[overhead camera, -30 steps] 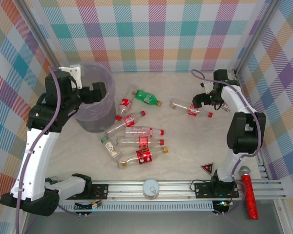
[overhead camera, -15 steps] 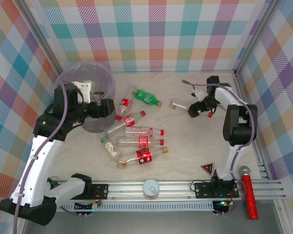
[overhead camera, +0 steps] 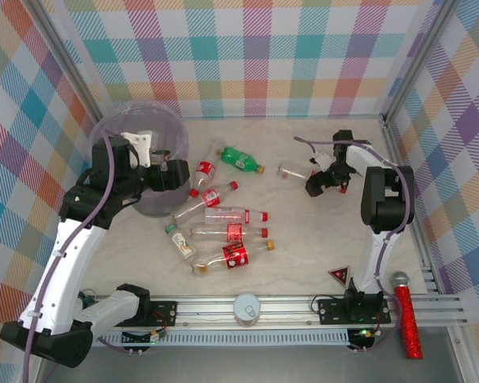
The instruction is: Put the plastic bottles in the bin
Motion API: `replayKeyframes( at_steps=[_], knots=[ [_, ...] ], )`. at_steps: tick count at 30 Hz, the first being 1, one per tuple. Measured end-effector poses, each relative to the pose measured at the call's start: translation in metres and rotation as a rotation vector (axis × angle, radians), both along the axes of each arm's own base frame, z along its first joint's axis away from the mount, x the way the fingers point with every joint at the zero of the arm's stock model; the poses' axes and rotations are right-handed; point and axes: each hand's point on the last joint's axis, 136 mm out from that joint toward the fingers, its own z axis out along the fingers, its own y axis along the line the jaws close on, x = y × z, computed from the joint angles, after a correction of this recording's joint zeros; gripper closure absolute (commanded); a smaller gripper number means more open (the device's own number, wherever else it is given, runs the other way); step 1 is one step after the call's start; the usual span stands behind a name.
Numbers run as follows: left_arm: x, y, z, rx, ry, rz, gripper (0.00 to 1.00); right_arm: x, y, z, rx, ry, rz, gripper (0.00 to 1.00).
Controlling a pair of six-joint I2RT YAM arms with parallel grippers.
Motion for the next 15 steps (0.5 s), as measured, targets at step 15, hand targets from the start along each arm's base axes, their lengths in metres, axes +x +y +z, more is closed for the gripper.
replayKeyframes(
  at_steps=[15],
  knots=[
    [0.019,-0.033,0.008,-0.171,0.023,-0.08,0.06,-0.007,0.014,0.07,0.114,-0.115,-0.103,0.32]
  ],
)
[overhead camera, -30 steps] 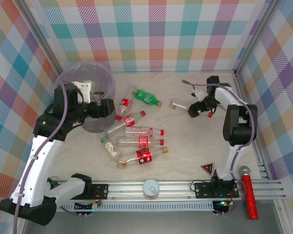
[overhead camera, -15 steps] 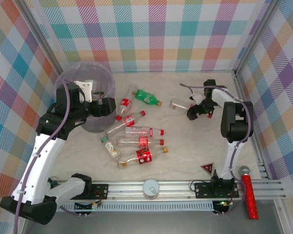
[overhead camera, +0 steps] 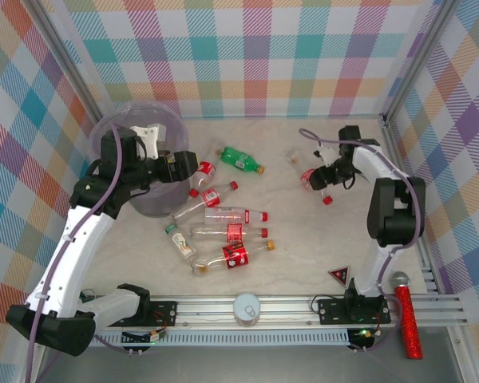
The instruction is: Put the plastic bottles in the bin
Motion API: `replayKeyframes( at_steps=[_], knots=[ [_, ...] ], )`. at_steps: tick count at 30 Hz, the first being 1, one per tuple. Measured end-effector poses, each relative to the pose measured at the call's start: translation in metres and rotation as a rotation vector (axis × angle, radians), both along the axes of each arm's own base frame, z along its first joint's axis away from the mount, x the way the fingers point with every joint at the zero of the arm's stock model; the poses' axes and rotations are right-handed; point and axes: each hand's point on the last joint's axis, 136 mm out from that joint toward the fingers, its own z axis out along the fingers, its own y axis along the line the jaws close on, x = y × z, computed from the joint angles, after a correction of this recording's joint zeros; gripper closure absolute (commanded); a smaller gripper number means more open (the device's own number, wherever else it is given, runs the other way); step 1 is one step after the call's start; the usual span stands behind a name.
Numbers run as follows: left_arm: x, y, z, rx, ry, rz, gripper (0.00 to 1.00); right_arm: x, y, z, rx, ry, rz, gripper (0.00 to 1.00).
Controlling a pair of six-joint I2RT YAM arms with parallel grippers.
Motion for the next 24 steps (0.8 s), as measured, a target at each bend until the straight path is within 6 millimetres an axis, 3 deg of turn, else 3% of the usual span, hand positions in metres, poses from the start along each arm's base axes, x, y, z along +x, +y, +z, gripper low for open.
replayKeyframes(
  at_steps=[4,7,9,17,20,24],
  knots=[
    [0.008,-0.023,0.013,-0.085,-0.02,-0.045,0.06,-0.003,0.009,0.047,0.086,-0.102,-0.057,0.19],
    [0.016,-0.04,0.013,-0.104,-0.011,-0.075,0.06,-0.005,0.009,0.051,0.1,-0.096,-0.105,0.07],
    [0.021,-0.048,0.01,-0.105,0.0,-0.086,0.06,-0.005,0.011,0.04,0.087,-0.061,-0.125,0.0],
    [0.031,-0.076,0.0,-0.089,0.036,-0.118,0.06,-0.011,0.019,-0.05,-0.019,0.165,-0.132,0.01],
    [0.033,-0.084,0.002,-0.088,0.037,-0.132,0.06,-0.016,0.027,-0.066,-0.031,0.209,-0.119,0.0],
    [0.034,-0.085,0.0,-0.087,0.044,-0.132,0.06,-0.011,0.033,-0.065,-0.039,0.195,-0.122,0.05]
  ],
)
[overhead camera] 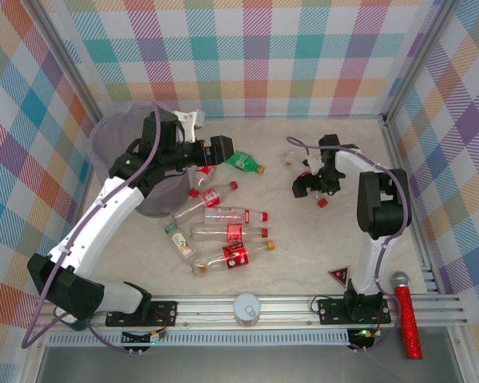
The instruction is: Put the plastic bottles in the bin
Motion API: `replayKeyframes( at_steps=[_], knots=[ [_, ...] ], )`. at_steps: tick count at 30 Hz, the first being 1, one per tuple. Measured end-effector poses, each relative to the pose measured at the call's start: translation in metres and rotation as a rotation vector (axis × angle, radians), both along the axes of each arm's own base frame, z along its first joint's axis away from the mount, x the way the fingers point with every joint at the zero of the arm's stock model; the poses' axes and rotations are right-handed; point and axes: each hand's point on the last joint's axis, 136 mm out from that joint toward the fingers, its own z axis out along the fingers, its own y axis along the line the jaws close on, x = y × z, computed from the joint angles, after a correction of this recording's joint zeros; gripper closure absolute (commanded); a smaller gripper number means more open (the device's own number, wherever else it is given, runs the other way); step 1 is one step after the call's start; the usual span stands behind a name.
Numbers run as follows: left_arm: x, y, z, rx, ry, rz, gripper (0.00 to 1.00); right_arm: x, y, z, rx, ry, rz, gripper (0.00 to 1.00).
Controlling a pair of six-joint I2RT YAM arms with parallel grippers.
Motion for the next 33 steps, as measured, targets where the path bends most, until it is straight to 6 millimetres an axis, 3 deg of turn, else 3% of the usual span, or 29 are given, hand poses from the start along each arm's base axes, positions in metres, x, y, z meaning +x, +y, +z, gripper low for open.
replayKeyframes(
  at_steps=[4,11,15,18,25,33],
  knots=[
    [0.0,0.0,-0.002,0.004,0.004,0.002,0.06,0.006,0.001,-0.002,-0.009,0.007,-0.017,0.19],
    [0.0,-0.007,-0.014,0.027,0.049,-0.011,0.06,0.011,0.001,-0.003,-0.008,0.013,-0.047,0.3],
    [-0.001,-0.02,-0.015,0.009,0.053,-0.032,0.06,0.005,0.001,0.009,0.008,-0.005,-0.091,0.4],
    [0.005,-0.034,-0.02,-0.029,0.081,-0.038,0.06,-0.004,-0.004,0.031,0.049,-0.05,-0.153,0.49],
    [0.021,-0.051,-0.047,-0.063,0.183,-0.021,0.06,-0.013,-0.017,0.087,0.154,-0.166,-0.283,0.49],
    [0.03,-0.103,-0.028,-0.231,0.14,-0.082,0.0,-0.025,0.027,0.201,0.487,-0.408,-0.177,0.48]
  ],
)
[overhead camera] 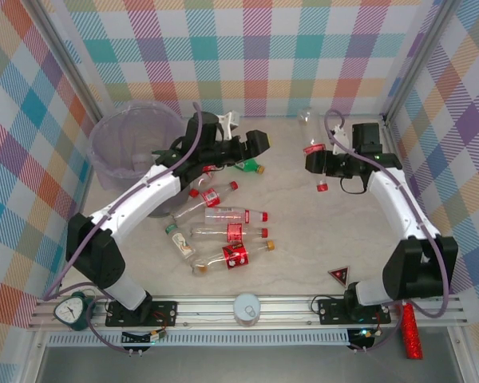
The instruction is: Put the plastic bottles in the bin
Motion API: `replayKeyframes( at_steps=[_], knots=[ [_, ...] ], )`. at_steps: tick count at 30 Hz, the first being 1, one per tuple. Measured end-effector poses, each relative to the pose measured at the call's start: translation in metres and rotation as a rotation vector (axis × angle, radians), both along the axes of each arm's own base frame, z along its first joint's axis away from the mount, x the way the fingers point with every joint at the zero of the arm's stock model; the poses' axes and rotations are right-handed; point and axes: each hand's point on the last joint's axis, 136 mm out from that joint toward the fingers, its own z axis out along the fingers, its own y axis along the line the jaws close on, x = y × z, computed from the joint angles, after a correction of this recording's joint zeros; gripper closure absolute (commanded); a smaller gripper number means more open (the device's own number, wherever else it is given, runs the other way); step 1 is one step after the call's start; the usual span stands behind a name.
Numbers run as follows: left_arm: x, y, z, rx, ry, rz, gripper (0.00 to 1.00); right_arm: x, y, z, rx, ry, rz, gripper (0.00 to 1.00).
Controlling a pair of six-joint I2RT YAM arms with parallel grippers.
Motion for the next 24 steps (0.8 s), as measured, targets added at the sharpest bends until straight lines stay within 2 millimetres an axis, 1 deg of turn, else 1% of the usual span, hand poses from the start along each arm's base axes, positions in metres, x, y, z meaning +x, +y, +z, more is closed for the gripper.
replayKeyframes(
  at_steps=[2,5,7,13,17,20,21,24],
  knots=[
    [0.004,-0.013,0.006,-0.017,-0.023,-0.011,0.0,-0.001,0.014,0.016,0.087,-0.031,0.037,0.47],
    [0.012,-0.034,0.019,-0.059,-0.064,-0.029,0.0,-0.001,0.03,0.024,0.197,-0.03,0.083,0.46],
    [0.016,-0.042,0.022,-0.078,-0.077,-0.03,0.0,-0.003,0.04,0.026,0.248,-0.022,0.112,0.46],
    [0.028,-0.05,0.014,-0.101,-0.069,0.0,0.0,-0.013,0.065,0.037,0.319,-0.028,0.21,0.46],
    [0.037,-0.054,0.012,-0.121,-0.074,0.024,0.0,-0.018,0.079,0.036,0.33,-0.013,0.268,0.46],
    [0.047,-0.058,0.011,-0.131,-0.073,0.041,0.01,-0.022,0.085,0.037,0.333,-0.009,0.292,0.46],
    [0.049,-0.059,0.012,-0.136,-0.073,0.046,0.04,-0.023,0.086,0.037,0.334,-0.011,0.299,0.45],
    [0.055,-0.063,0.012,-0.151,-0.073,0.051,0.17,-0.024,0.088,0.037,0.336,-0.01,0.306,0.45]
  ],
)
